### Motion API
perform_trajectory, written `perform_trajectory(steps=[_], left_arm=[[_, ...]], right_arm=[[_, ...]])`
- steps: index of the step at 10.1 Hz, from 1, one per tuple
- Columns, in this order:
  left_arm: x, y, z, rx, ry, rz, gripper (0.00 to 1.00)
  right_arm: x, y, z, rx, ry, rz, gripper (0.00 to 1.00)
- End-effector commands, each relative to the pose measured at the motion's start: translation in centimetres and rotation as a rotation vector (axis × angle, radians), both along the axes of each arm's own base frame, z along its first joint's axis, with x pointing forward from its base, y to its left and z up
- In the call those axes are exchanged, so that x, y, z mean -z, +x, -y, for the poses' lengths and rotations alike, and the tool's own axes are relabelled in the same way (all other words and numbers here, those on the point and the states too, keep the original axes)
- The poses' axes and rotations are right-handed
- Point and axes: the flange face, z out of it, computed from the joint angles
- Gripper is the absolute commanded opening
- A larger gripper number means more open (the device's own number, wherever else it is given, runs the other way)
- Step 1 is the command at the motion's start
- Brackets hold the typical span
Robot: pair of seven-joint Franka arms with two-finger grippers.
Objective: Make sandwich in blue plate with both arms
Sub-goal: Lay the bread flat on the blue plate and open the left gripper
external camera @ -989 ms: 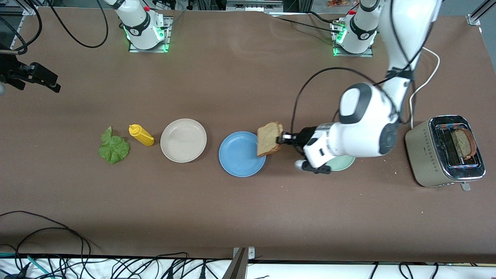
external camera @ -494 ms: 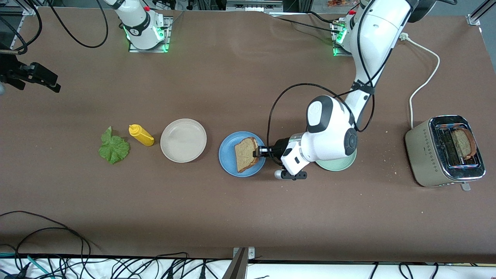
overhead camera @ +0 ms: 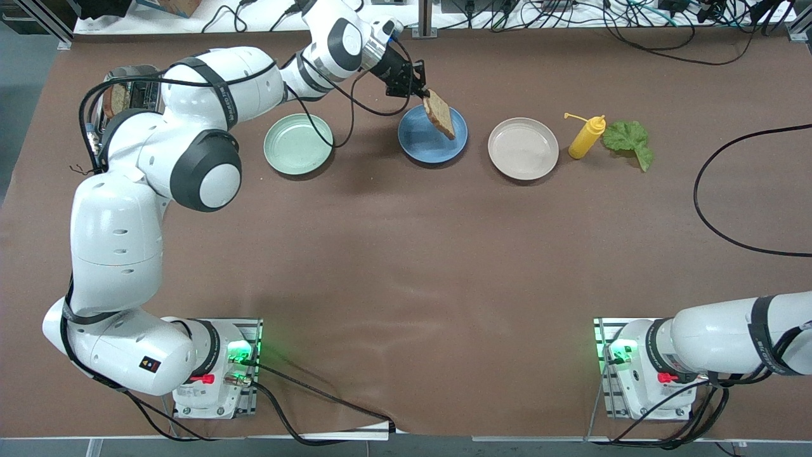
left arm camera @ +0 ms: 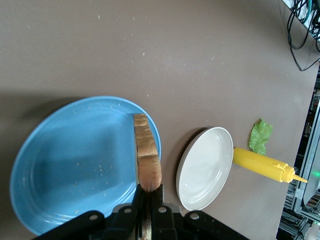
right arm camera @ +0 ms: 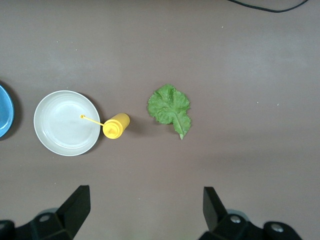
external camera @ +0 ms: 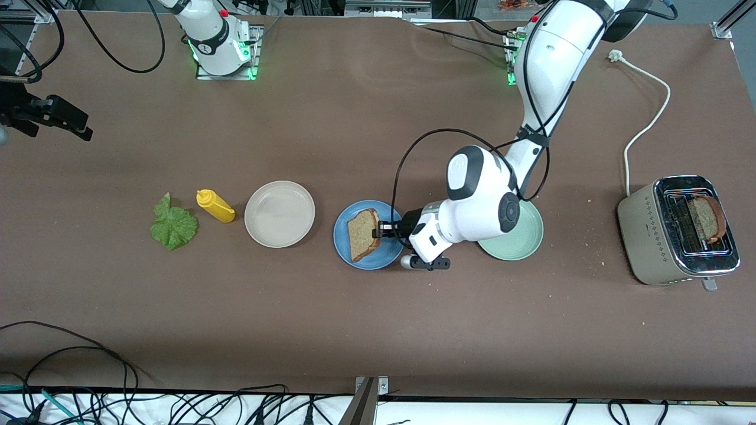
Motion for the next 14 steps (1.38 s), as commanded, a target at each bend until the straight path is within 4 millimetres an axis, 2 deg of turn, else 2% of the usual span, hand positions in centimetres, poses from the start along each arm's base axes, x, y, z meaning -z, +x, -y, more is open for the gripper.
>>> perform_trajectory(steps=[1, 4, 5, 6, 7, 8, 11, 12, 13, 14], left_arm=[[1.2, -0.4, 1.7, -0.012, -0.032, -0.023, 0.0], [2.1, -0.1, 1.0, -0.013, -0.026, -0.025, 0.0], [2.6, 0.0, 0.8, -0.015, -0.023, -0.029, 0.13], [2.7, 0.4, 0.1, -0.019, -0.02, -0.026, 0.98], [2.4, 0.5, -0.1, -0.018, -0.018, -0.018, 1.0], [2.0, 1.3, -1.3, -0.034, -0.014, -0.01, 1.0], [1.5, 2.0, -2.0, -0.045, -0.013, 0.004, 1.0], [0.6, 3.5, -4.7, -0.075, -0.004, 0.029, 1.0], [0.1, 4.9, -7.6, -0.021, 0.019, 0.111, 1.0], [-2.7, 6.3, -11.4, 0.06, 0.033, 0.236, 1.0]], right_arm=[[-0.6, -0.4, -0.1, 0.009, 0.017, -0.001, 1.0], [-0.6, -0.4, -0.2, 0.006, 0.017, -0.001, 1.0], [-0.6, -0.4, -0.1, 0.008, 0.017, -0.001, 1.0], [-0.6, -0.4, -0.1, 0.008, 0.017, -0.001, 1.0], [-0.6, -0.4, -0.2, 0.006, 0.017, -0.001, 1.0], [-0.6, -0.4, -0.2, 0.006, 0.017, -0.001, 1.0], [-0.6, -0.4, -0.2, 0.006, 0.015, -0.001, 1.0], [-0.6, -0.4, -0.2, 0.006, 0.017, -0.001, 1.0], [-0.7, -0.4, -0.2, 0.006, 0.017, 0.001, 1.0], [-0.6, -0.4, -0.3, 0.012, 0.015, 0.0, 1.0]])
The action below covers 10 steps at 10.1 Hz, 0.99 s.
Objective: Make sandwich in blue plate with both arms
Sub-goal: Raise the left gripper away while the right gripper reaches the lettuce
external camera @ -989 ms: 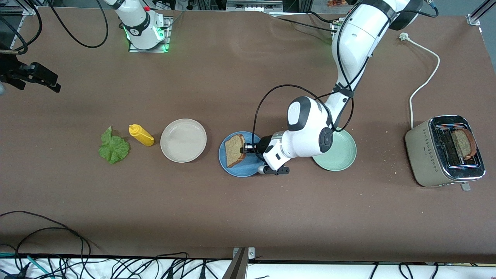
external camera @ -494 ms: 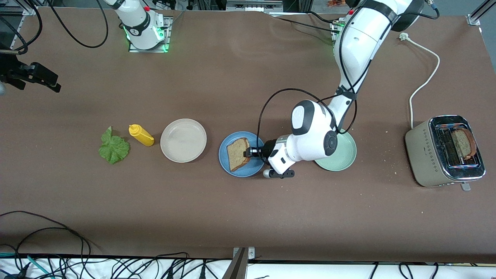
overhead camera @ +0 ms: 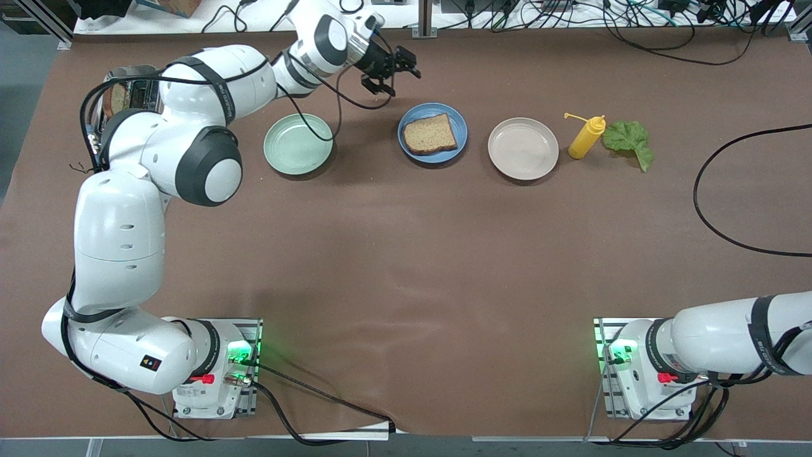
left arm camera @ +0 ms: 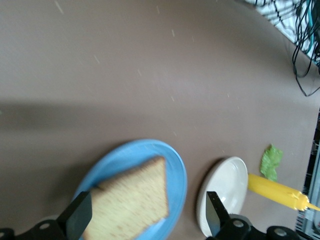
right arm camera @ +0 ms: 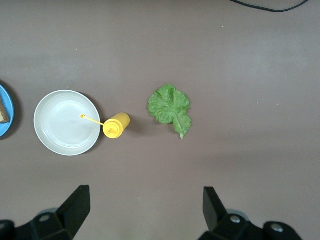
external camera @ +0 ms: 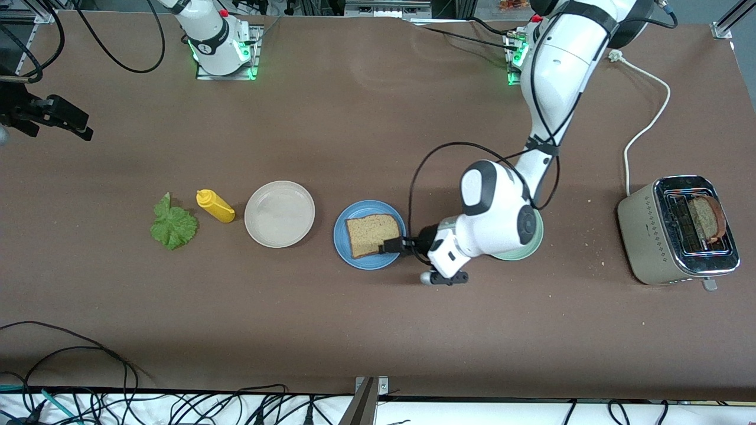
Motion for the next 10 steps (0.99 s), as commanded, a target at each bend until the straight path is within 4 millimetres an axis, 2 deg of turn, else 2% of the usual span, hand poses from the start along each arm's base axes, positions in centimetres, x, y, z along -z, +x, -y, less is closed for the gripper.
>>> perform_trajectory(steps=[1, 2, 3, 4, 7, 8, 10], left_arm=[[-8.0, 3.5, -11.0, 0.105, 0.029, 0.233, 1.0], [-11.9, 3.2, -15.5, 0.052, 0.053, 0.262, 1.0], [-14.2, 2.1, -18.4, 0.02, 0.069, 0.274, 1.0], [-16.5, 0.6, -19.1, 0.035, 0.096, 0.291, 1.0], [-24.1, -4.9, -23.6, 0.228, 0.363, 0.307, 1.0], [-26.9, -6.5, -24.9, 0.279, 0.467, 0.314, 1.0], [-31.5, -10.1, -26.6, 0.296, 0.588, 0.249, 1.0]], right_arm=[[-0.6, -0.4, -0.5, 0.018, 0.015, 0.001, 1.0], [-0.6, -0.3, -0.5, 0.018, 0.015, 0.001, 1.0], [-0.5, -0.4, -0.4, 0.02, 0.017, 0.001, 1.0], [0.2, -0.1, -0.2, 0.024, 0.018, -0.013, 1.0], [4.2, 1.4, -0.1, 0.004, 0.001, -0.084, 1.0], [6.4, 2.1, 0.0, 0.003, -0.007, -0.127, 1.0], [13.5, 4.5, 0.8, 0.014, -0.01, -0.217, 1.0]])
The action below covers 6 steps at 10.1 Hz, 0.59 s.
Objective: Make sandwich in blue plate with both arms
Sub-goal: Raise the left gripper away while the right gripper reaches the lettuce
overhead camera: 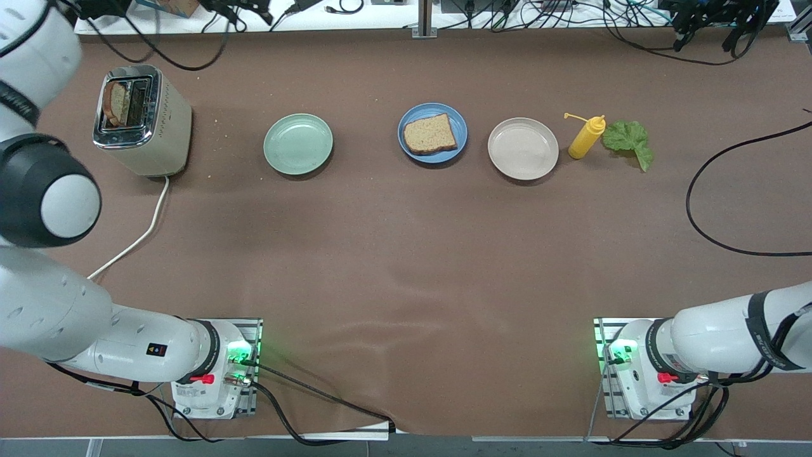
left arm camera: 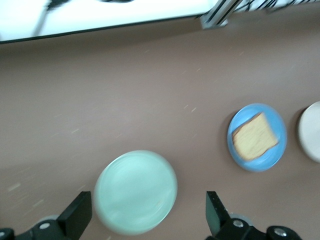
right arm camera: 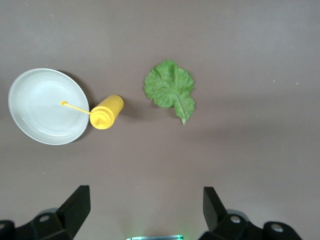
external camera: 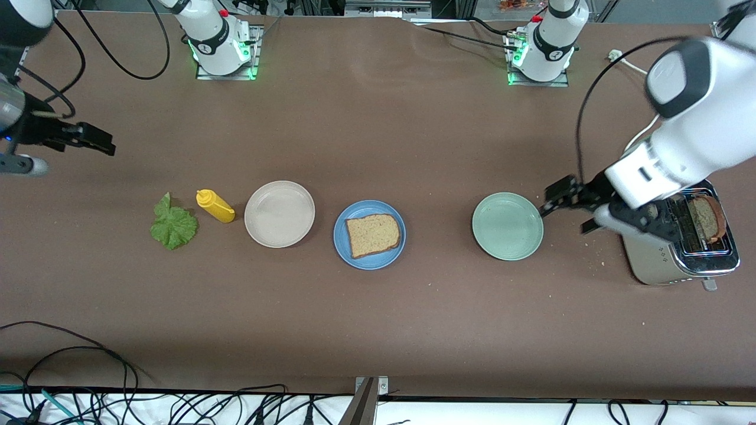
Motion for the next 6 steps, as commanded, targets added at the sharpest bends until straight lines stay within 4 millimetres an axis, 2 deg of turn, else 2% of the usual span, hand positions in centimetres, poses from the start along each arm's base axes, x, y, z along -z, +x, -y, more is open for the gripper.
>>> perform_trajectory(steps=[1, 3, 6], left_arm=[[-5.7, -6.0, -2.8, -0.022, 0.187, -0.045, 1.0], [-7.6, -7.9, -4.9, -0.041, 0.245, -0.077, 1.0], [-9.2, -9.9, -7.2, -0.058, 0.348, -0.129, 1.0]], right_arm=[[9.0, 3.3, 1.0, 0.003, -0.009, -0.087, 1.0], [14.7, 3.6, 1.8, 0.003, -0.021, -0.068, 1.0], [23.5, 2.1, 3.2, -0.011, -0.053, 0.016, 1.0]])
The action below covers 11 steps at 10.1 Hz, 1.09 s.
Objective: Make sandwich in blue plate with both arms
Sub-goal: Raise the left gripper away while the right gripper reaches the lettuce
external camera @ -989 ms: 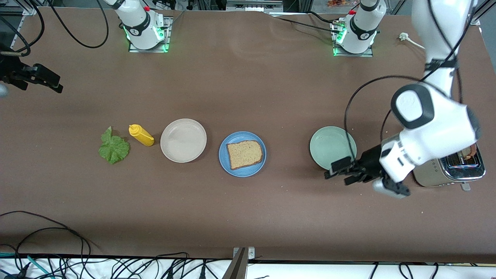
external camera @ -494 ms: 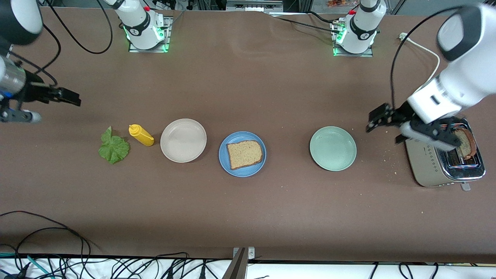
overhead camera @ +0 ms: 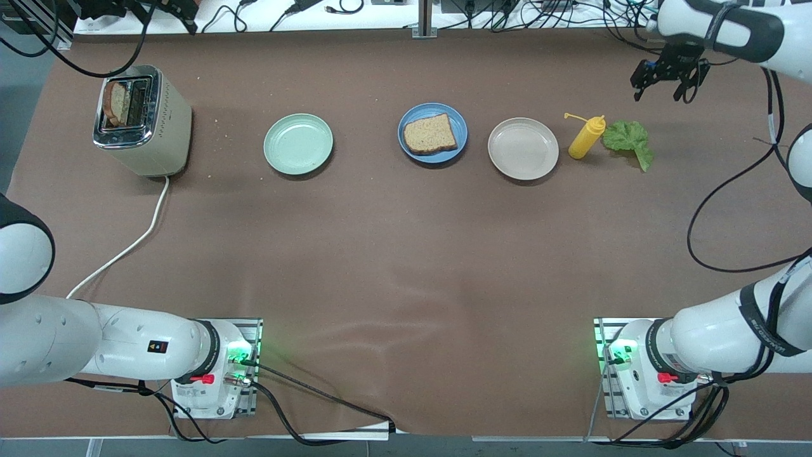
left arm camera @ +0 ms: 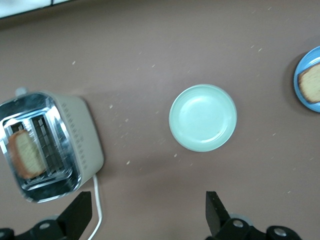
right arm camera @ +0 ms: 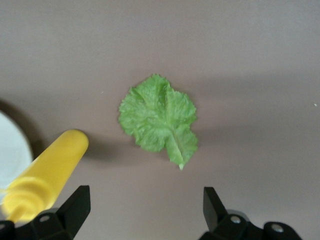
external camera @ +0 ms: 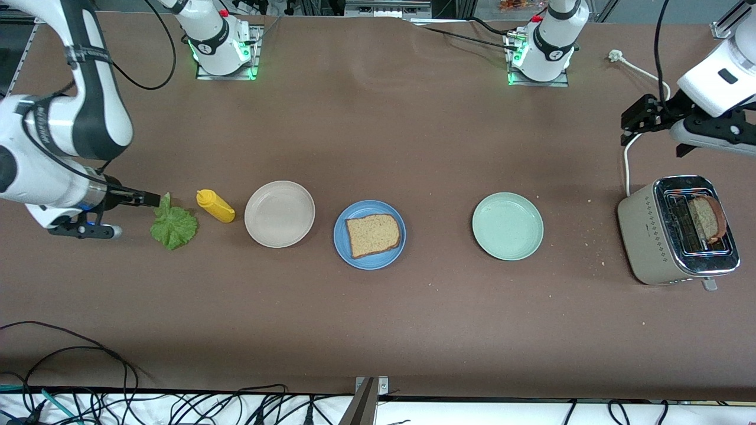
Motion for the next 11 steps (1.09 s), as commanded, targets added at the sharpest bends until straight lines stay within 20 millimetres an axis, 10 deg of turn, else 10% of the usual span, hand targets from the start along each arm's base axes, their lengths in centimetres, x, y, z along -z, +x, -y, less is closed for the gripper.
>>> perform_trajectory(steps=[1, 5, 8, 11], left_arm=[[-0.8, -1.8, -1.6, -0.027, 0.082, -0.053, 1.0], [-0.8, -2.4, -2.1, -0.043, 0.079, -0.099, 1.0], [-1.0, -2.5, -2.5, -0.092, 0.068, -0.098, 1.0], [-1.0, -3.0, -4.4, -0.158, -0.04, -0.132, 1.0]], right_arm=[[6.5, -1.9, 1.4, -0.014, -0.016, 0.055, 1.0], [16.9, -1.8, 2.8, -0.006, -0.022, 0.049, 1.0], [18.2, -2.0, 3.1, 0.008, -0.021, 0.026, 0.28], [17.0, -1.5, 3.1, 0.006, -0.019, 0.043, 0.04]])
